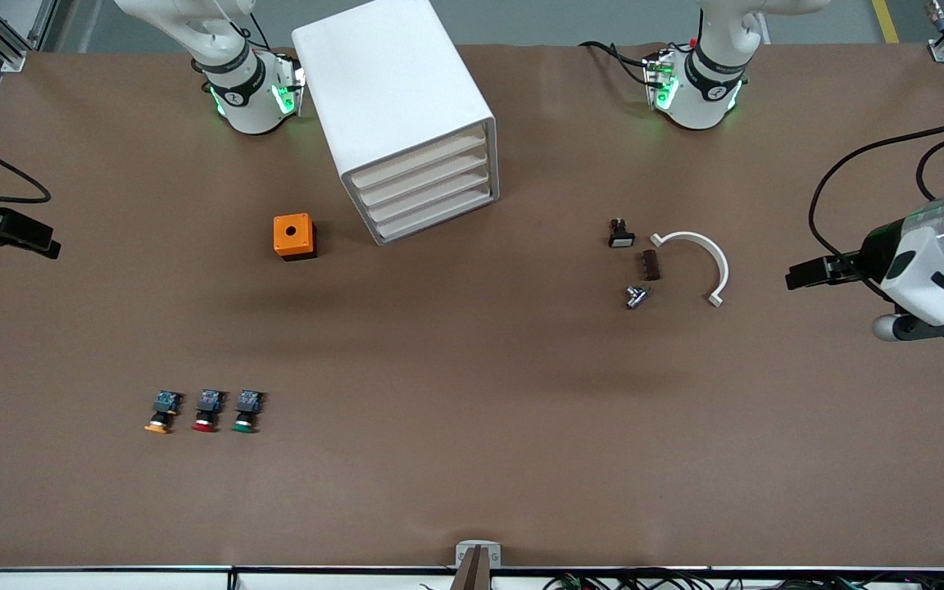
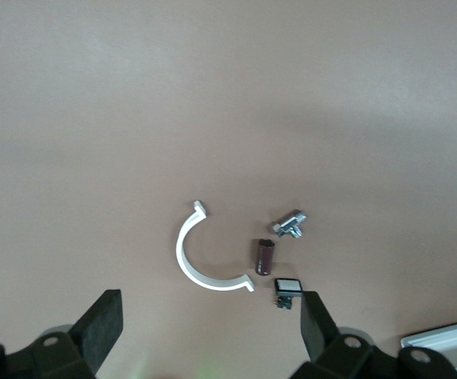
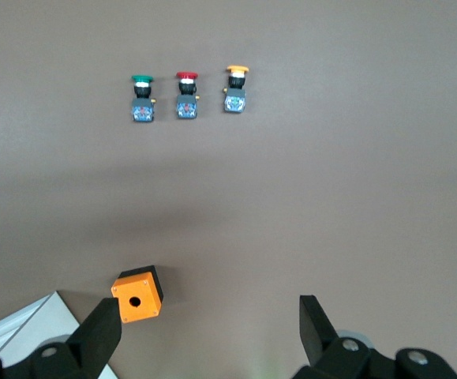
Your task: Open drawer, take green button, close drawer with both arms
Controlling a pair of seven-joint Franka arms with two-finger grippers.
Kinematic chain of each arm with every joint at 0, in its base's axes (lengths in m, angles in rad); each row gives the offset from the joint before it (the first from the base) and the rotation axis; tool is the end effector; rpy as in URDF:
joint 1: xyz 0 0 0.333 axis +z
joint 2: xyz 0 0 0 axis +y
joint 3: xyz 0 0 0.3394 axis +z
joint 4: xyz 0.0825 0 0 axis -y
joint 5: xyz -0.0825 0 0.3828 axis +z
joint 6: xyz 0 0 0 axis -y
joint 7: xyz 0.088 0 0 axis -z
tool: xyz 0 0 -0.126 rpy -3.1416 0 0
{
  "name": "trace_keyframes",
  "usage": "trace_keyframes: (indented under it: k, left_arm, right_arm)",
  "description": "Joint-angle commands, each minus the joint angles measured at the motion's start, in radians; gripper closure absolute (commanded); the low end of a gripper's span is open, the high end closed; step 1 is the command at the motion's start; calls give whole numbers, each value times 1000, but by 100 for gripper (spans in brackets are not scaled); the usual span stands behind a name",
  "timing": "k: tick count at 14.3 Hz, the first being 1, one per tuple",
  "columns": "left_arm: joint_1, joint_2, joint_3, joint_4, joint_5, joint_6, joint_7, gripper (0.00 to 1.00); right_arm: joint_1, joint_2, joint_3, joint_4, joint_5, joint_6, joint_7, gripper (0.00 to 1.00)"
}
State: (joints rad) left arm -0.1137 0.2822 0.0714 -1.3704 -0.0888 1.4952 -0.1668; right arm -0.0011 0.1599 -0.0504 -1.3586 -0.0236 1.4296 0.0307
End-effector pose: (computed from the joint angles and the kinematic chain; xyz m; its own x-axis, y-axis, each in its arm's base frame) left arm 0.6277 -0.0444 0.5494 0.9792 0.1180 -0.1651 0.1265 -0.9911 0.0418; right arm 0.5890 -0.0309 0.6242 0.9925 -0.0853 -0.0875 -0.0826 -0.9960 0.0343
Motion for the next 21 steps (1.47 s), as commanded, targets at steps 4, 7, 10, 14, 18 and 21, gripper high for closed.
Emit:
trace_keyframes:
  k: [4, 7, 10, 14, 18, 21]
  left_arm:
    - [82, -57, -19, -67, 29, 17, 124, 1]
    - [101, -159, -19, -215, 29, 116, 170, 1]
    - [103, -314, -18, -461, 27, 339, 182, 1]
    - [97, -360, -39, -440, 29, 344, 175, 0]
    - [91, -350, -64, -303, 32, 188, 164, 0]
    - [88, -321, -77, -233, 96, 131, 164, 0]
  right_arm:
    - [-22, -46, 4, -31, 13, -38, 15, 0]
    - [-25, -95, 4, -71, 13, -40, 12, 0]
    - [-22, -155, 7, -163, 14, 12, 14, 0]
    - [4, -247, 6, -290, 14, 109, 15, 0]
    - [16, -295, -3, -349, 34, 150, 15, 0]
    - [46, -293, -68, -346, 59, 146, 14, 0]
